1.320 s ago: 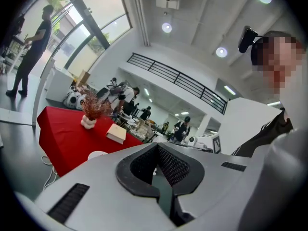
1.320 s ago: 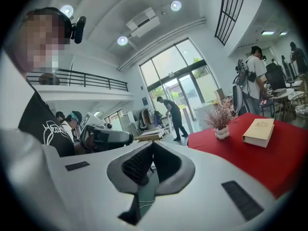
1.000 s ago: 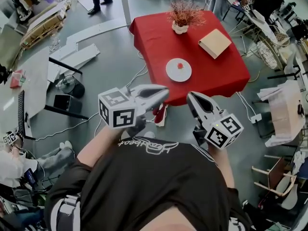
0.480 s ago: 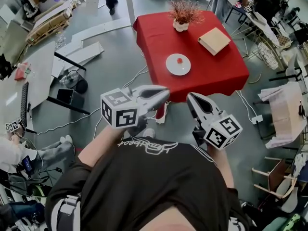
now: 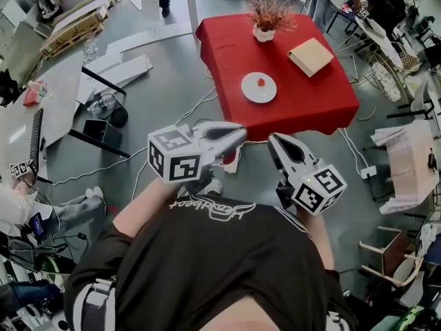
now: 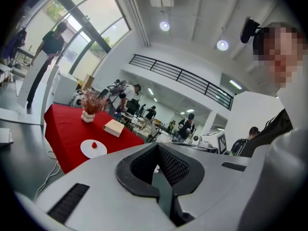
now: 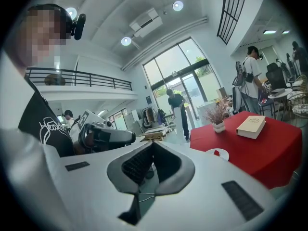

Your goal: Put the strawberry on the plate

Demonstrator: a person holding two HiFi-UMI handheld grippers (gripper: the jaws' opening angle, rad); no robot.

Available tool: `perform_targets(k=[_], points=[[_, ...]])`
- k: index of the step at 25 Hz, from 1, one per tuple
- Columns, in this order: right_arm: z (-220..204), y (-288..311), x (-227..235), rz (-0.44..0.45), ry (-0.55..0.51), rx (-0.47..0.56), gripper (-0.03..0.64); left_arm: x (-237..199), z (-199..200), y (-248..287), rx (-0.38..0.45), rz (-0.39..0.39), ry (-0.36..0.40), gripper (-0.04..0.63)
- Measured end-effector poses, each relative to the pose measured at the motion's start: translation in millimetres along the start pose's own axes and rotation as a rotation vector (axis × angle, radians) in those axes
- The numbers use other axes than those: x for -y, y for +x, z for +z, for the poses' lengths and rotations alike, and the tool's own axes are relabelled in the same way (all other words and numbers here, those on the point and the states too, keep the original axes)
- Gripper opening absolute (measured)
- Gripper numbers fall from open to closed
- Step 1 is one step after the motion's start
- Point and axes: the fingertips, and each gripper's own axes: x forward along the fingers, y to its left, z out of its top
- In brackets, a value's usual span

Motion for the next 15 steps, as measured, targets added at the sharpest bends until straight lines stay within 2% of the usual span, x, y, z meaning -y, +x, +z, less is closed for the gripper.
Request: perform_targets(k=[15], points=[[-7.1,6.3,-3.0,-0.012,0.009,-0.007,0.008,-5.2,-5.5,-5.0,-0.005,0.007,-0.017,0.006]])
